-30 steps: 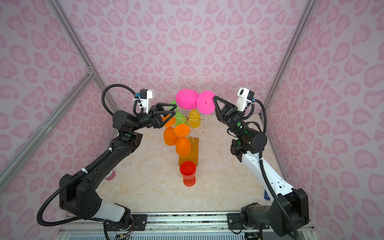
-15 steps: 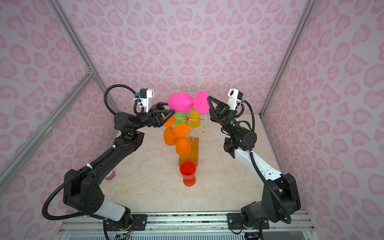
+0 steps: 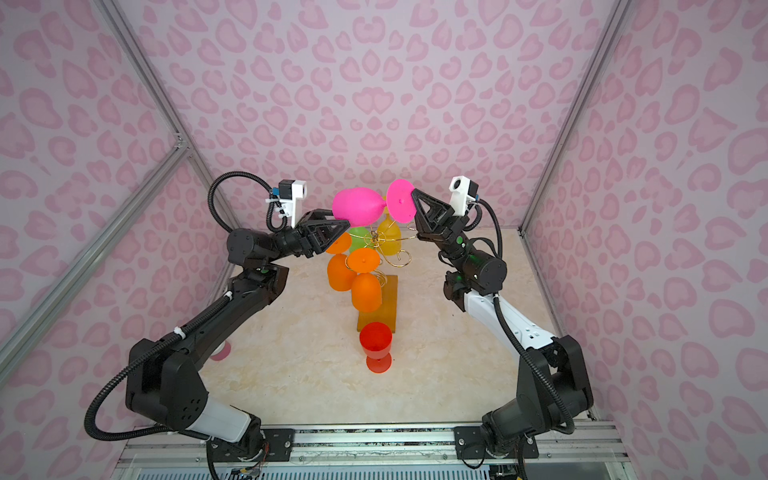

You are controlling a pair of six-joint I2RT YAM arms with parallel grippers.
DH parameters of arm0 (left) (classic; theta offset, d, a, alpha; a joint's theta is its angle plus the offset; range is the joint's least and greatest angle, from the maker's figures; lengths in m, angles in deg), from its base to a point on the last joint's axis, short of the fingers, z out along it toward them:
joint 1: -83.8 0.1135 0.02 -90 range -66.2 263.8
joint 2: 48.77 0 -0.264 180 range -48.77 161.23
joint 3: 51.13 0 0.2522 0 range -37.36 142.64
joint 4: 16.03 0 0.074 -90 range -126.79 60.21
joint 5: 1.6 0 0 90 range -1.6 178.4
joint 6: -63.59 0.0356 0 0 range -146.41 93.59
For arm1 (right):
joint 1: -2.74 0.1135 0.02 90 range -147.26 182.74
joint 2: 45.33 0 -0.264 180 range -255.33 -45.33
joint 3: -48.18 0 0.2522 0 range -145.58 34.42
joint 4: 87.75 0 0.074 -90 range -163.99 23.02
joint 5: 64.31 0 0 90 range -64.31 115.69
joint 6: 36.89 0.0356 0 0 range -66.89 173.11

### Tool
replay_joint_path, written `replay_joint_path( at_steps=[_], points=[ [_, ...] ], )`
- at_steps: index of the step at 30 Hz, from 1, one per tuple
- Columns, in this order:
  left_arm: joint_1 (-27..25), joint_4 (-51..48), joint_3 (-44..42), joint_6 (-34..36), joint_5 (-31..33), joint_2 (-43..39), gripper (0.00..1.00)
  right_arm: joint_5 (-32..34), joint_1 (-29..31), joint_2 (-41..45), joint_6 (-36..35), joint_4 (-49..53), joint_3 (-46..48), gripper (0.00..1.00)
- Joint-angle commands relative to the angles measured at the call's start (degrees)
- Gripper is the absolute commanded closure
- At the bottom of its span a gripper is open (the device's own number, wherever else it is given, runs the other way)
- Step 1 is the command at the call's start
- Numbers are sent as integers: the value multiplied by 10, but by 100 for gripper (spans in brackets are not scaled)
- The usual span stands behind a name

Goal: Take the wine glass off the wine glass rack
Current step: 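Carry the magenta glass toward the left gripper while the left gripper reaches to it, then grasp the magenta glass bowl with the left gripper while the right gripper releases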

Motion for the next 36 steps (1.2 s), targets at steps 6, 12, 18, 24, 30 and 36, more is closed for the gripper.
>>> replay_joint_path(
  at_steps=[6, 12, 18, 24, 30, 36],
  points=[
    [0, 33, -11, -5, -11, -14, 64, 3, -6, -28, 31, -18, -13, 100],
    [-1, 33, -17, -2, -12, -23, 74, 14, -12, -47, 47, -19, -12, 100],
    [0, 35, -22, -7, -13, -32, 80, 16, -18, -57, 52, -18, -9, 100],
    [-2, 35, -20, -23, -11, -47, 87, 14, -32, -51, 49, -19, -5, 92],
    [-8, 15, -12, -29, -14, -71, 93, 12, -53, -44, 43, -18, -2, 78],
    [-23, -30, -4, -26, -24, -97, 95, 6, -76, -37, 34, -18, 14, 59]
  ],
)
